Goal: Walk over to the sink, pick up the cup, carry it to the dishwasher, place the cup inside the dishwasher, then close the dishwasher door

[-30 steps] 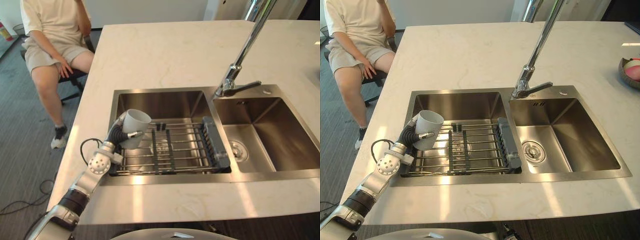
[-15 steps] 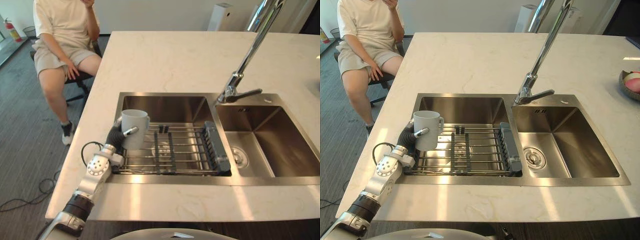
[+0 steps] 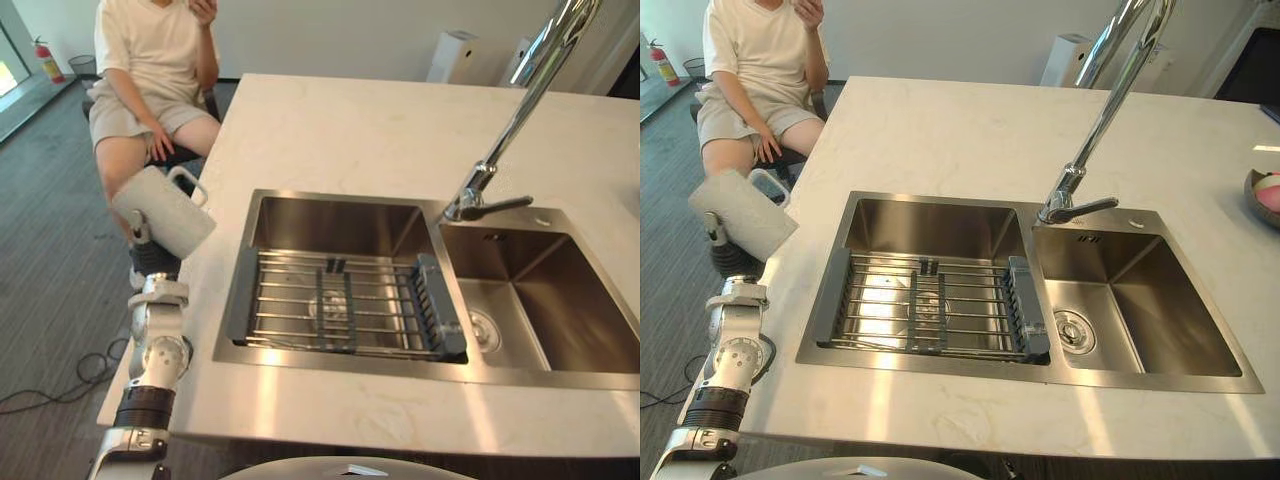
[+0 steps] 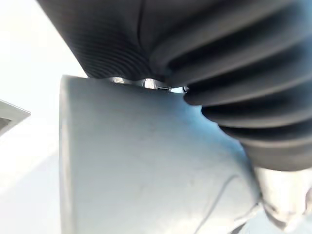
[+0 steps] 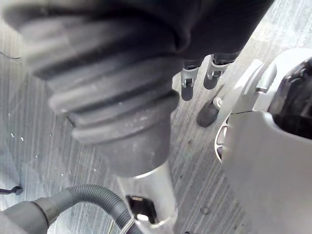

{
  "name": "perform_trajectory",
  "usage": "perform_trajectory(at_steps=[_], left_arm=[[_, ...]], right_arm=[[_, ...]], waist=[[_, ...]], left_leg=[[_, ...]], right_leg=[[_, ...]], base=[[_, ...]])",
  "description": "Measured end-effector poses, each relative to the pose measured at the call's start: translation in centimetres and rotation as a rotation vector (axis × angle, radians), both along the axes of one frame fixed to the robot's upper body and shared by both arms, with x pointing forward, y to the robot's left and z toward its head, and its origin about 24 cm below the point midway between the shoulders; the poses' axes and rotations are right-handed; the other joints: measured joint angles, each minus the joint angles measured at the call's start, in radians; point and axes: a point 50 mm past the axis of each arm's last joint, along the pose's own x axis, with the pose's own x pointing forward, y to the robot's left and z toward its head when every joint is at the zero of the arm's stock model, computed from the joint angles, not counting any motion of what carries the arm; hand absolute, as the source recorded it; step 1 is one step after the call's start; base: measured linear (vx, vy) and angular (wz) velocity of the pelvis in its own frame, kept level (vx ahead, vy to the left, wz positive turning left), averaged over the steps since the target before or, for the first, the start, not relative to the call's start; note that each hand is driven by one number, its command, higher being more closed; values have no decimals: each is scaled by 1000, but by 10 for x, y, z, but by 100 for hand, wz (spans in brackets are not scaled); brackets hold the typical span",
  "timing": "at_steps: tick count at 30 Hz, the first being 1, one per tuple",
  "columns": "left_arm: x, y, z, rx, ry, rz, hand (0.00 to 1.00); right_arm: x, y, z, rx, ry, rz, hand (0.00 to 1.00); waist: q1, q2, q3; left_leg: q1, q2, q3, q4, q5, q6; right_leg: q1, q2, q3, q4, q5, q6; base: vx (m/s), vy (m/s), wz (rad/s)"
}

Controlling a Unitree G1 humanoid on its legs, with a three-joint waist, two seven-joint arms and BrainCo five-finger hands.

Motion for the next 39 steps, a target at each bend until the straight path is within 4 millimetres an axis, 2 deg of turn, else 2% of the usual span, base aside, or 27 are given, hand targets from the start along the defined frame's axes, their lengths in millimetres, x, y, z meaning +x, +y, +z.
perform_trajectory(at_steps=[2,4,7,10,13,16,18,19,20,22,23,25,27,29,30,31,32,33,34,36,37,38,39], left_arm=[[-2,6,1,-61,-31,19,100],[-5,14,4,-134,-80,58,100],[-9,17,11,-171,-129,84,100],[-15,25,15,-193,-163,132,100],[-24,32,20,-168,-181,163,100],[-27,37,24,-168,-189,177,100],[-36,49,32,-149,-221,215,100],[-40,56,38,-129,-243,238,100],[-43,61,40,-117,-252,250,100],[-54,83,50,-65,-279,318,100],[-56,85,51,-63,-283,326,100],[-60,89,57,-57,-313,345,100],[-55,83,56,-56,-301,303,100],[-48,74,50,-51,-278,240,100],[-43,71,44,-50,-262,208,100],[-41,71,39,-52,-251,200,100],[-38,71,31,-57,-232,184,100],[-36,67,27,-60,-222,165,100],[-34,64,26,-57,-222,150,100],[-32,60,28,-34,-223,129,100],[-32,59,27,-19,-214,129,100],[-31,58,27,-14,-209,121,100],[-31,56,25,-17,-210,109,100]], right_arm=[[-2,1,0,-7,9,19,0],[-5,4,-1,-4,19,26,0],[-8,3,-1,-11,30,26,0],[-8,4,-1,-23,40,67,0],[-13,4,-2,-25,57,77,0],[-28,4,-2,-21,90,67,0],[-35,6,-2,-14,102,78,0],[-34,8,-2,-6,92,95,0],[-32,8,-2,-6,84,101,0],[-37,22,-5,40,72,111,0],[-38,23,-5,43,73,112,0],[-33,14,-4,32,62,152,0],[-25,5,-2,10,60,213,0],[-22,5,-2,3,64,262,0],[-21,6,-3,0,63,275,0],[-22,7,-3,1,64,275,0],[-22,6,-3,5,64,257,0],[-22,5,-3,8,77,243,0],[-22,6,-3,14,88,241,0],[-20,0,-3,4,121,266,0],[-17,-5,-2,-7,118,278,0],[-17,-10,-1,-20,117,278,0],[-17,-20,1,-47,118,278,0]], waist=[[3,-1,-1],[18,-4,-16],[32,-7,-18],[53,-9,-20],[55,-16,-20],[61,-18,-18],[73,-47,-31],[82,-61,-36],[87,-66,-38],[100,-76,-44],[102,-79,-45],[133,-33,-19],[128,2,-7],[106,22,-2],[80,7,-1],[69,10,1],[58,23,9],[52,22,13],[51,8,18],[55,-5,22],[53,-6,21],[53,16,14],[50,59,9]], left_leg=[[-1,-1,-9,-1,2,2],[-20,-4,-20,2,2,3],[-25,-8,-39,8,5,7],[-27,-9,-55,16,3,9],[-57,-25,-119,62,-16,19],[-72,-47,-221,112,-34,26],[-79,-61,-283,125,-32,24],[-98,-63,-315,144,-31,18],[-111,-62,-327,153,-29,14],[-198,-63,-328,224,-16,-7],[-206,-62,-328,232,-14,-9],[-241,-29,-309,255,2,-36],[-245,-5,-312,218,35,-51],[-239,31,-251,155,48,-47],[-245,86,-138,135,51,-42],[-250,117,-74,133,53,-40],[-250,173,58,128,63,-27],[-250,196,143,104,67,-22],[-254,198,163,103,78,-9],[-283,206,170,205,117,47],[-259,253,201,281,117,49],[-238,285,231,303,133,82],[-198,328,255,266,162,134]], right_leg=[[8,-3,-10,0,-3,0],[-2,-6,-20,0,-5,-1],[-3,-12,-32,15,-14,1],[-33,-30,-36,105,-62,5],[-102,-81,-25,316,-158,12],[-145,-130,51,528,-225,11],[-193,-144,153,678,-253,15],[-204,-144,195,724,-266,28],[-208,-141,211,733,-276,37],[-204,-131,255,687,-352,68],[-195,-126,257,671,-360,69],[-119,-72,269,494,-379,51],[-118,-46,255,492,-370,31],[-104,-42,187,486,-374,16],[-79,-47,130,463,-356,6],[-69,-57,96,454,-348,1],[-50,-71,34,443,-329,-15],[-44,-95,-22,434,-318,-21],[-45,-117,-51,429,-310,-27],[-48,-191,-120,423,-273,-14],[-35,-218,-145,424,-259,-4],[-29,-214,-156,439,-263,9],[-32,-212,-159,479,-287,45]], base=[[-37,13,17],[-39,13,14],[5,28,19],[0,35,13],[-14,29,54],[10,3,110],[22,-130,107],[14,-171,92],[-2,-190,101],[-28,-188,95],[-67,-176,52],[-150,-167,-1],[-346,-199,27],[-308,-205,93],[-129,-151,121],[-209,-91,156],[-241,39,149],[-281,73,144],[-220,145,134],[-180,232,106],[-133,227,73],[-100,183,68],[-83,178,122]])
